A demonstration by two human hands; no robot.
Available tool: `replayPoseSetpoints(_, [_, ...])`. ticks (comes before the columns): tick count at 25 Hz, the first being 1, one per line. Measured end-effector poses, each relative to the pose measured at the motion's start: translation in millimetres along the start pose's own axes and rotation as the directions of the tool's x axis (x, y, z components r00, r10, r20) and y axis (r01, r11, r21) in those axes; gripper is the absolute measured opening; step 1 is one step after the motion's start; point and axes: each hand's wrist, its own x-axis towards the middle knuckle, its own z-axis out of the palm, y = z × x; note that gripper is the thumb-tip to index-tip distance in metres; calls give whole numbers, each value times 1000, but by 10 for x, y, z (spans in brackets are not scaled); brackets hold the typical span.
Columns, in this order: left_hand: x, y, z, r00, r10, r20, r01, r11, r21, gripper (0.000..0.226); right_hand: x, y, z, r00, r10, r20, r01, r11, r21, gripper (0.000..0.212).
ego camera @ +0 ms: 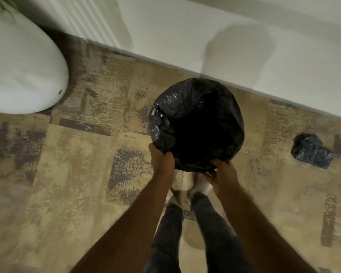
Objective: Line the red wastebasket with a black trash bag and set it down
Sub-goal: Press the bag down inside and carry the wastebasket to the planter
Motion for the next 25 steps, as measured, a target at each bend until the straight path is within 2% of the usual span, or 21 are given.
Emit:
replayPoseSetpoints(4, [300, 218, -325, 999, -11, -33, 9, 999, -38, 38, 42, 38, 496, 999, -8, 42, 11, 998, -58, 51])
replayPoseSetpoints(12, [891, 781, -814, 998, -29, -56, 25, 997, -69, 47, 212, 15, 1456, 995, 79, 63, -72, 991, -115, 54])
replayPoseSetpoints(19, [1613, 1158, -1117, 985, -58, -165, 29, 985, -172, 47, 570, -100, 2398, 990, 88, 112, -56, 963, -263, 55])
replayPoseSetpoints(22, [2036, 1249, -1217, 987, -82, -141, 49, 974, -222, 45, 813, -52, 2786, 988, 85, 132, -41, 951, -308, 44])
replayPoseSetpoints(25, [2487, 1318, -1277, 991, -82, -109, 60, 980, -191, 49, 1203, 15, 3146, 991, 63, 120, -18, 937, -348, 39])
